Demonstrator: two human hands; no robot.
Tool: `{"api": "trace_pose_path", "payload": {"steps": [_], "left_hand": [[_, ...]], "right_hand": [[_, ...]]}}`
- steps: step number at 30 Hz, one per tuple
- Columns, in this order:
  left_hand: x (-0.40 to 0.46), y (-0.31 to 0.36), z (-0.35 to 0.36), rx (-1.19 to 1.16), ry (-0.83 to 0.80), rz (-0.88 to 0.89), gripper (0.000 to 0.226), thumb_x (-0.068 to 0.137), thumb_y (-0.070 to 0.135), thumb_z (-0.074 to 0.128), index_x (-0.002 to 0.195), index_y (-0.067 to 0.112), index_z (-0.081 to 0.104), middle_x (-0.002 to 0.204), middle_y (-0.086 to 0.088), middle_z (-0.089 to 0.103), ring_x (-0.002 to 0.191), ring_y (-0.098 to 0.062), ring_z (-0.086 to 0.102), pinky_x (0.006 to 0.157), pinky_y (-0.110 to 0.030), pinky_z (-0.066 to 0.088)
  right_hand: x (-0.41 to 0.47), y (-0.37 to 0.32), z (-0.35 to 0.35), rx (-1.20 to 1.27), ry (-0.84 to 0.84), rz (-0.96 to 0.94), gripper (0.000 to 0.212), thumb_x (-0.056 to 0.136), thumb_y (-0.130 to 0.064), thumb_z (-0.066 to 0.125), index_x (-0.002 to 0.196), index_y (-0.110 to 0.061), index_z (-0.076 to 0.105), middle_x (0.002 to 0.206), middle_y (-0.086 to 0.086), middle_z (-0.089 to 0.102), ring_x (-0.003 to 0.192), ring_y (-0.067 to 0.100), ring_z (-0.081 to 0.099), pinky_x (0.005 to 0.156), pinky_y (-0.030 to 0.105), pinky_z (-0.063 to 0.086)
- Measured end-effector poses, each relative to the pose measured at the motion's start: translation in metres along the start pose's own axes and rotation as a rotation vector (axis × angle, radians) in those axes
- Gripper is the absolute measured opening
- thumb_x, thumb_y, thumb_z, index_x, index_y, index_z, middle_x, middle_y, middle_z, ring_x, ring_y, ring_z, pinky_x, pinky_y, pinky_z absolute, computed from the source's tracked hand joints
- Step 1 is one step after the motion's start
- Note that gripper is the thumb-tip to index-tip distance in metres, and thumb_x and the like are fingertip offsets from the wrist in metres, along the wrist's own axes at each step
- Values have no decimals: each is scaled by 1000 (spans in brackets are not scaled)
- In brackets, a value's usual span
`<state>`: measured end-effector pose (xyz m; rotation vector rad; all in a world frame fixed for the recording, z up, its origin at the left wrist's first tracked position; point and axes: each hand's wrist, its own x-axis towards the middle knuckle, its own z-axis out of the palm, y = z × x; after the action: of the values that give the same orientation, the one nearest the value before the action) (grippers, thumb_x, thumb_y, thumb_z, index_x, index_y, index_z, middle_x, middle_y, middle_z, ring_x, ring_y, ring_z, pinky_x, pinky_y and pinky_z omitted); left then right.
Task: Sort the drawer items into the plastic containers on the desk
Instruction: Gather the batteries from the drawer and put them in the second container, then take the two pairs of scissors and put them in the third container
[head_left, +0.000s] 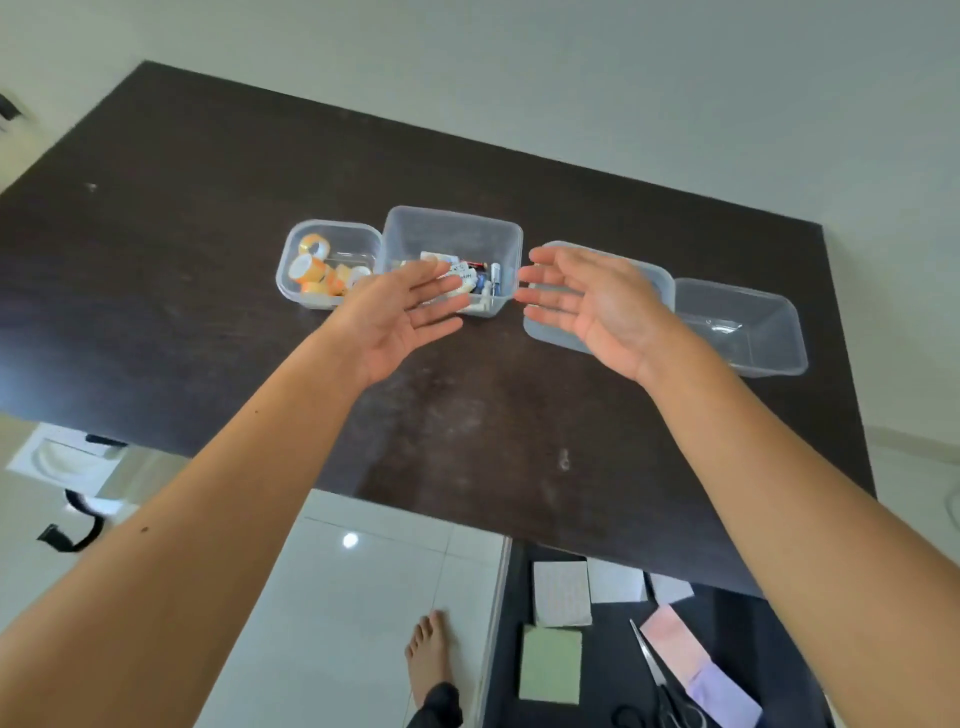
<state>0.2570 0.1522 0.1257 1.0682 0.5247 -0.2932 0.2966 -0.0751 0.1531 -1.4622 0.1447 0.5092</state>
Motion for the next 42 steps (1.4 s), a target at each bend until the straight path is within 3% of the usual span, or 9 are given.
{"api": "trace_pose_path", "payload": {"steps": [18,30,35,39,42], "left_hand": [[-142,-215,60,75,-97,-166,33,107,33,59,127,9,70,126,-9,78,115,-28,76,103,-48,58],[-166,-348,54,404,-180,-375,35,103,34,66,129,12,71,122,-4,79,114,-21,76,110,-46,55],[-157,-377,62,531,-266,-412,40,101,36,68,132,10,68,125,-5,78,116,-20,75,108,-40,56],[-149,-398,76,720,-326,-330,26,99,24,73,123,13,72,122,-9,78,115,-20,74,104,-34,58],[-144,-408,83,786,-364,-314,20,97,20,75,117,15,74,117,-9,79,113,-22,75,102,-34,59]], "right_hand": [[-225,166,-146,-174,-49,123,25,110,-17,55,128,-15,71,126,9,75,113,28,76,102,45,59],[-287,290,-202,-325,14,323,19,98,-16,74,116,-22,77,116,6,78,110,19,76,101,38,61],[-282,320,-212,-650,31,295,28,87,-19,86,112,-29,79,104,-10,81,97,6,76,99,31,58],[-275,327,-210,-902,50,200,38,78,-22,94,113,-22,79,97,-8,78,83,7,73,86,29,62],[-274,327,-210,-1082,8,137,44,76,-29,95,116,-21,78,106,-5,75,83,10,66,84,29,58]]}}
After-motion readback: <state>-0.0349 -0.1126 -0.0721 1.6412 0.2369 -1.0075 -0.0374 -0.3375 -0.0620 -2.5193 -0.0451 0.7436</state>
